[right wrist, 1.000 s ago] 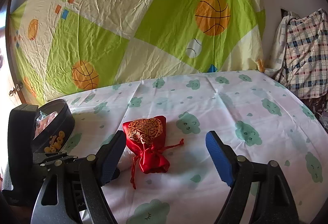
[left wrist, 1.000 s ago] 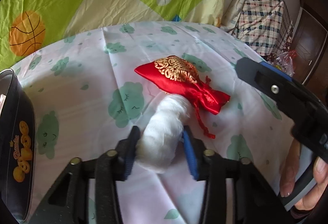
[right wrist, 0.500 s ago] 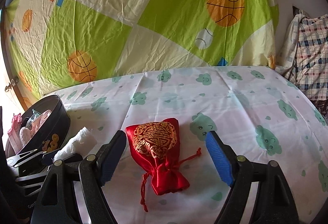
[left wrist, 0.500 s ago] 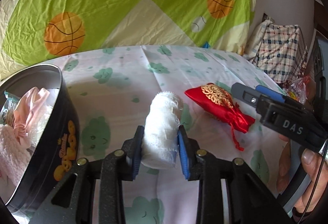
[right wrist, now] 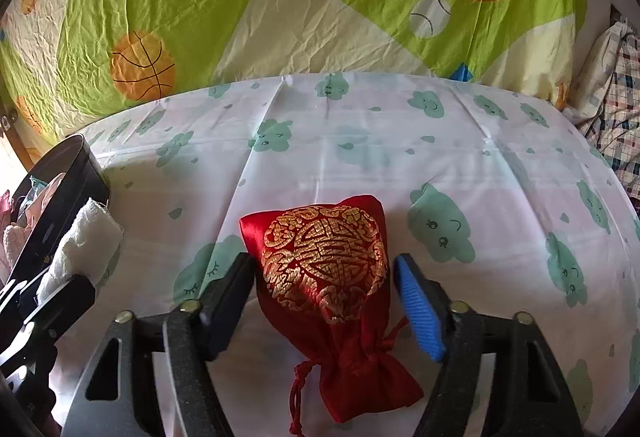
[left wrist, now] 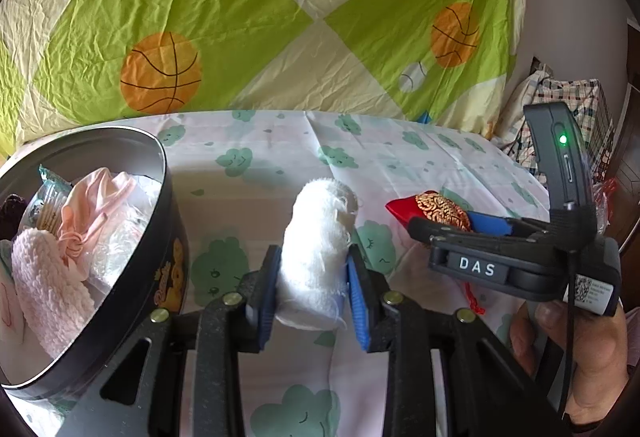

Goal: Organize soft objects
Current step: 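Grasp the red embroidered pouch with the right tool while the left tool holds the cloth, then carry the rolled cloth over the tin with the left tool while the right tool carries the pouch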

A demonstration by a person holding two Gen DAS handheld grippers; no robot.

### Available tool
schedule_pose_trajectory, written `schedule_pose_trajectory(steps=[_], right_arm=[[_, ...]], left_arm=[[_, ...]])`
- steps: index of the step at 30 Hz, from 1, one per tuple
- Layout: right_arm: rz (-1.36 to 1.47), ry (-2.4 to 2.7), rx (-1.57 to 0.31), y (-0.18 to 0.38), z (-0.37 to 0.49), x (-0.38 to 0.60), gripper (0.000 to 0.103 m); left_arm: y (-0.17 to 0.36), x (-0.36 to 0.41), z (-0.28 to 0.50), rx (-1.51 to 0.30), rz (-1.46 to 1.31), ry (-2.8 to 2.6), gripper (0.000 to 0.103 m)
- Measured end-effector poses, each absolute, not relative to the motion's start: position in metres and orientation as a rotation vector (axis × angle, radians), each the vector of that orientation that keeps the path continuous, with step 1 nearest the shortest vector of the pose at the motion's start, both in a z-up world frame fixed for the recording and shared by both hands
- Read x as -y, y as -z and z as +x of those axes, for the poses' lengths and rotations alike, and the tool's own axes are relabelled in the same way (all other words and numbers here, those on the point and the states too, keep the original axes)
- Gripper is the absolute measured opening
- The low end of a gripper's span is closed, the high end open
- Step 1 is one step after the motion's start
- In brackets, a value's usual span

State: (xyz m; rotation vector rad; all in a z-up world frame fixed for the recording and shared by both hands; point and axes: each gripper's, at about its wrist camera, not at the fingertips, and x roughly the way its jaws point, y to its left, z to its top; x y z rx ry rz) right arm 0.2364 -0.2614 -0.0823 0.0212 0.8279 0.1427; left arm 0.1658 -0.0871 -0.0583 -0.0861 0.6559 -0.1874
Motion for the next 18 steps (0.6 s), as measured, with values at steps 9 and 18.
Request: schedule_pose_trajectory(steps=[9, 18], right_arm=[[0.014, -0.179, -0.793, 0.077, 0.231, 0.258, 0.025], [0.001, -0.17, -0.64, 0.058, 0.206, 0.257, 0.025]], left_arm=[[0.058, 0.079, 0.164, -0.644, -0.132, 0.171, 0.03], [0.057, 0.073, 0.159, -0.618, -0.153, 0.163, 0.03]])
